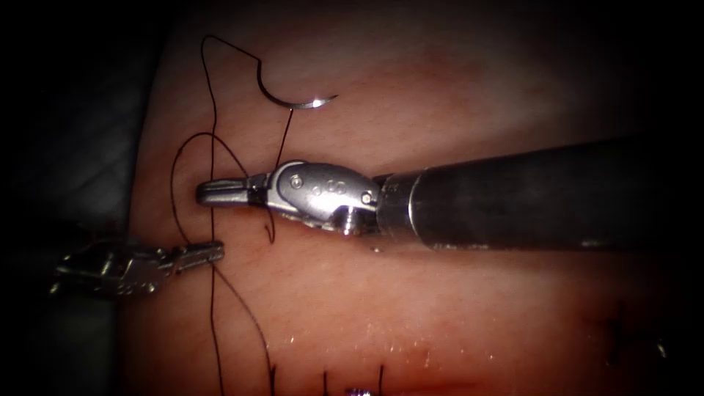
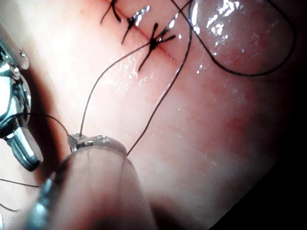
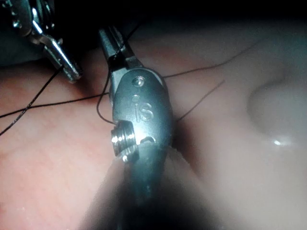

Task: Wound Closure
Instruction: With the left hand, loop the suture twice counter-clockwise around the right gripper.

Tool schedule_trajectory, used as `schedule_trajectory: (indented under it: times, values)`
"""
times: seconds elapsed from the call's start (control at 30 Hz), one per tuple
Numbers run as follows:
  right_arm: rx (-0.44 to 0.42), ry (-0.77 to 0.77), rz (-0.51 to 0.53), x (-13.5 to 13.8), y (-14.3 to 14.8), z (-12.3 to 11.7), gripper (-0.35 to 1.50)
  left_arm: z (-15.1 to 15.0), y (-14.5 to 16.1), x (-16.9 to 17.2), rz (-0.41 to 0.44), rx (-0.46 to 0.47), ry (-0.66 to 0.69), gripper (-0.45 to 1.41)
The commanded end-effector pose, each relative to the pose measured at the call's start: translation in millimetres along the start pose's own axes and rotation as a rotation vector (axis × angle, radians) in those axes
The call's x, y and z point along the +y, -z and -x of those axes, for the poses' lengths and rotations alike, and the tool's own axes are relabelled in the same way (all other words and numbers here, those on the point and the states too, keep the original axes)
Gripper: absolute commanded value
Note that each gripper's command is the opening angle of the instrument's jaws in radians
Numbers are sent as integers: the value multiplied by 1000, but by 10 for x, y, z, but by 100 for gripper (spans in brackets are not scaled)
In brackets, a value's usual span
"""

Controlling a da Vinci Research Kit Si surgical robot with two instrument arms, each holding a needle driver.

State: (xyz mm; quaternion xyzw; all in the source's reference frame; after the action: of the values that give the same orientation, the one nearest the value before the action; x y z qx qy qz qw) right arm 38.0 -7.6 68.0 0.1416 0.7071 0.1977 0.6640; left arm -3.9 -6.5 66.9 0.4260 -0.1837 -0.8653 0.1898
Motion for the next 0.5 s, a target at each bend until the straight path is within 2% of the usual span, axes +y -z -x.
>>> schedule_trajectory:
  times: [0.03,0.27,0.33,0.37,0.4,0.43,0.5]
  values:
    - [5,0,-7,-1,-10,4,-35,-3,-11,2,9,4,-7,-45]
    - [11,2,-7,4,-24,5,-35,-19,-23,1,47,24,-58,-45]
    - [17,3,-14,6,-30,5,0,-25,-24,3,67,31,-62,-45]
    - [13,-4,1,6,-35,4,71,-28,-24,5,75,31,-70,-45]
    - [-2,-6,40,7,-40,3,118,-29,-25,5,83,31,-72,-45]
    - [-6,-8,56,8,-43,2,128,-30,-25,6,85,33,-72,-45]
    - [-7,-9,64,9,-48,1,131,-32,-27,6,92,36,-74,-45]
